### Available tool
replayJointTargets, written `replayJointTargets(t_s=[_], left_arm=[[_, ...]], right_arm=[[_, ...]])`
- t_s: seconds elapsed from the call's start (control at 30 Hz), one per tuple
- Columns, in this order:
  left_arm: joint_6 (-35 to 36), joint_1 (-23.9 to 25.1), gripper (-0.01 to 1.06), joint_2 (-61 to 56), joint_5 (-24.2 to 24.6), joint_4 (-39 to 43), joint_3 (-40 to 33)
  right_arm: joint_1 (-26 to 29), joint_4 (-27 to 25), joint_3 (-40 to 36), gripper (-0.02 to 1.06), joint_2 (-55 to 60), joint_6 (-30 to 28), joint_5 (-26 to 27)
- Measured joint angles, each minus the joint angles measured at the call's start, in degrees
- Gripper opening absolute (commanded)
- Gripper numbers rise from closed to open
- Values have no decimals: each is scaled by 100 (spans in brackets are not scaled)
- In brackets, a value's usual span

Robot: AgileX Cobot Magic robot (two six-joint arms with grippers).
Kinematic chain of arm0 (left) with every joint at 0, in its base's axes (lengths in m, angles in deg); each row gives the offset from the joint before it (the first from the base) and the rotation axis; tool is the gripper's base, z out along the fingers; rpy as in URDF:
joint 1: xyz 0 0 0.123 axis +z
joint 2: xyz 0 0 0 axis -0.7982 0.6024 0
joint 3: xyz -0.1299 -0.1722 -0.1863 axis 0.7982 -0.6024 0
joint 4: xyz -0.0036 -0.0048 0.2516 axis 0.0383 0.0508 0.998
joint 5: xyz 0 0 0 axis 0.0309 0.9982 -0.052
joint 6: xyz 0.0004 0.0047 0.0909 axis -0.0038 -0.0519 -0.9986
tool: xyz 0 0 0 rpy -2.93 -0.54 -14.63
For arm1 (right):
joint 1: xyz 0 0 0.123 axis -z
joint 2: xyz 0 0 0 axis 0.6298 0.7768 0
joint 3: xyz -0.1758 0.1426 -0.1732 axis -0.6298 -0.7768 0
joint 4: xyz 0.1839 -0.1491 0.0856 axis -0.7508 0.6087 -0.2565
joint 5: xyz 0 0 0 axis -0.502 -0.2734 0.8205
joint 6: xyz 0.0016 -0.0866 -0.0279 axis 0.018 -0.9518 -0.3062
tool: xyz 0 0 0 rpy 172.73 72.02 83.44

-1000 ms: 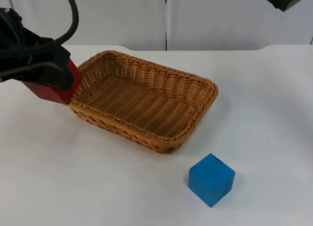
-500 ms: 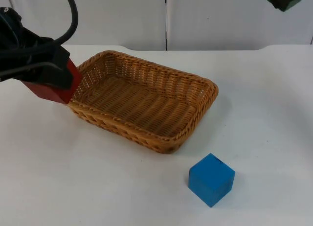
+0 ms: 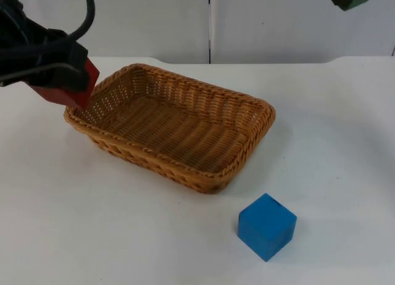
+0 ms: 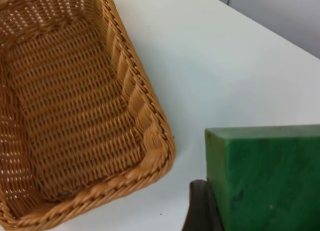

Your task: Pick up one cube with each hand and place exactly two cubes into the same basket, leaving the remaining cube outside.

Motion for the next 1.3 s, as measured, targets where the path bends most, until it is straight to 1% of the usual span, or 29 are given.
replayJointTargets(t_s=[0.17, 0.3, 0.57, 0.8, 0.9, 0.97, 1.13, 1.3], left_arm=[[0, 0, 0, 0, -137, 0, 0], [0, 0, 0, 65, -64, 0, 206], [0, 0, 0, 550, 208, 50, 938], [-10, 0, 0, 1019, 398, 62, 1418], [-91, 0, 0, 1326, 638, 62, 1735], [-114, 0, 0, 1480, 685, 62, 1871], [-253, 0, 0, 1949, 806, 62, 2299], [-343, 0, 0, 2373, 936, 72, 2641]], right_arm=[[-38, -48, 0, 0, -2, 0, 0], [-200, -61, 0, 0, -2, 0, 12], [-753, -51, 0, 0, -2, -12, 271], [-1103, -62, 0, 0, 63, -22, 435], [-1335, -62, 0, 0, 327, -22, 477], [-1409, -62, 0, 0, 436, -22, 518], [-1744, -62, 0, 0, 910, -22, 967], [-1858, -62, 0, 0, 1229, -22, 1232]])
